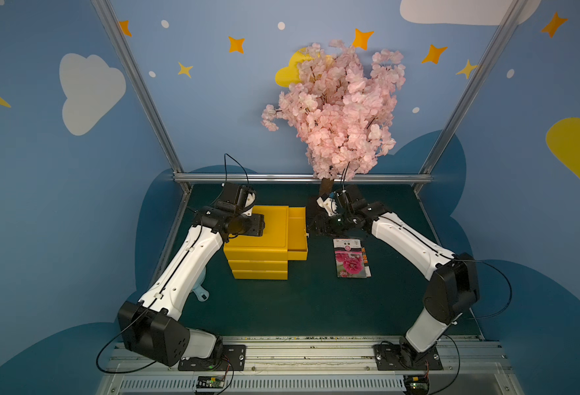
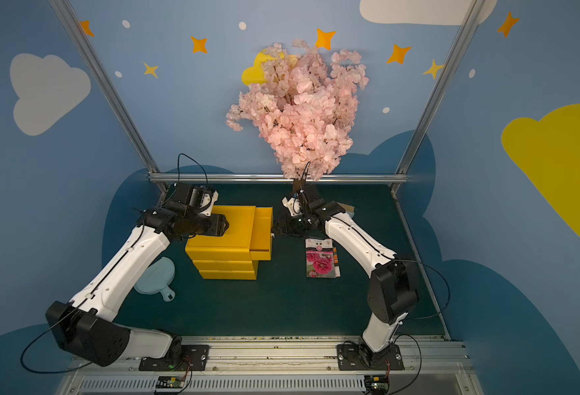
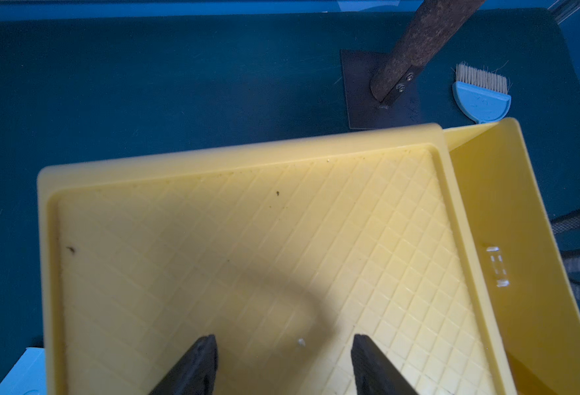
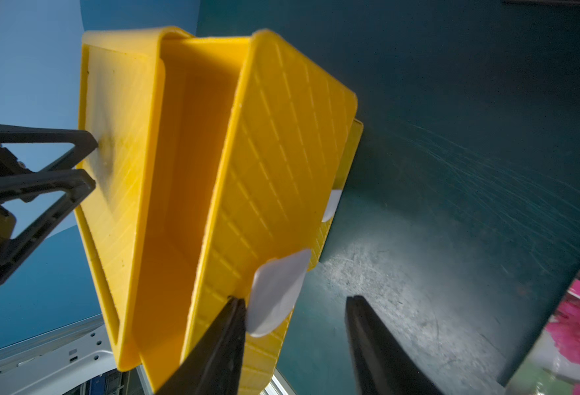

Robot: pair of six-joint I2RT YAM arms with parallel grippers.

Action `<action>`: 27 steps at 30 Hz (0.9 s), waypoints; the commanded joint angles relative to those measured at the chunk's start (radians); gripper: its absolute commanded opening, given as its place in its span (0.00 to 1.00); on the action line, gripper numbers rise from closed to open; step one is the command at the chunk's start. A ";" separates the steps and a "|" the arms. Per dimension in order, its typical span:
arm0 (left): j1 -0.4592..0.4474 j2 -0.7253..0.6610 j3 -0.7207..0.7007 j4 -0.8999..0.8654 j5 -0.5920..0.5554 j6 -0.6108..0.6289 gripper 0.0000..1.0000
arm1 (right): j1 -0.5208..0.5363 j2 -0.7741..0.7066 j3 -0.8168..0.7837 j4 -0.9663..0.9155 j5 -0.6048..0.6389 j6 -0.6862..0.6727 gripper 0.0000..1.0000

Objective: Take the seed bags out of the drawer
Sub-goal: Close the drawer in the storage box.

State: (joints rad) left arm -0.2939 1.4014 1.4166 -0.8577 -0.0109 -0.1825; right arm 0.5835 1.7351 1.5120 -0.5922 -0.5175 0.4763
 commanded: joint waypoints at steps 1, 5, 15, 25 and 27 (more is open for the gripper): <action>-0.001 0.008 -0.038 -0.118 0.009 -0.011 0.67 | 0.025 0.043 0.053 0.049 -0.043 0.028 0.52; -0.001 0.007 -0.037 -0.117 0.011 -0.011 0.67 | 0.053 0.092 0.100 0.065 -0.054 0.044 0.52; -0.001 -0.004 -0.051 -0.114 0.008 -0.011 0.67 | 0.096 0.173 0.134 0.171 -0.115 0.116 0.55; -0.001 -0.007 -0.056 -0.113 0.005 -0.013 0.67 | 0.098 0.128 0.069 0.183 -0.089 0.117 0.56; 0.000 -0.006 -0.054 -0.112 0.005 -0.012 0.67 | 0.096 0.103 0.037 0.186 -0.081 0.116 0.56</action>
State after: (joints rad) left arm -0.2935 1.3865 1.3979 -0.8467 -0.0227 -0.1825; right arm 0.6598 1.8751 1.5894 -0.4370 -0.6033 0.5968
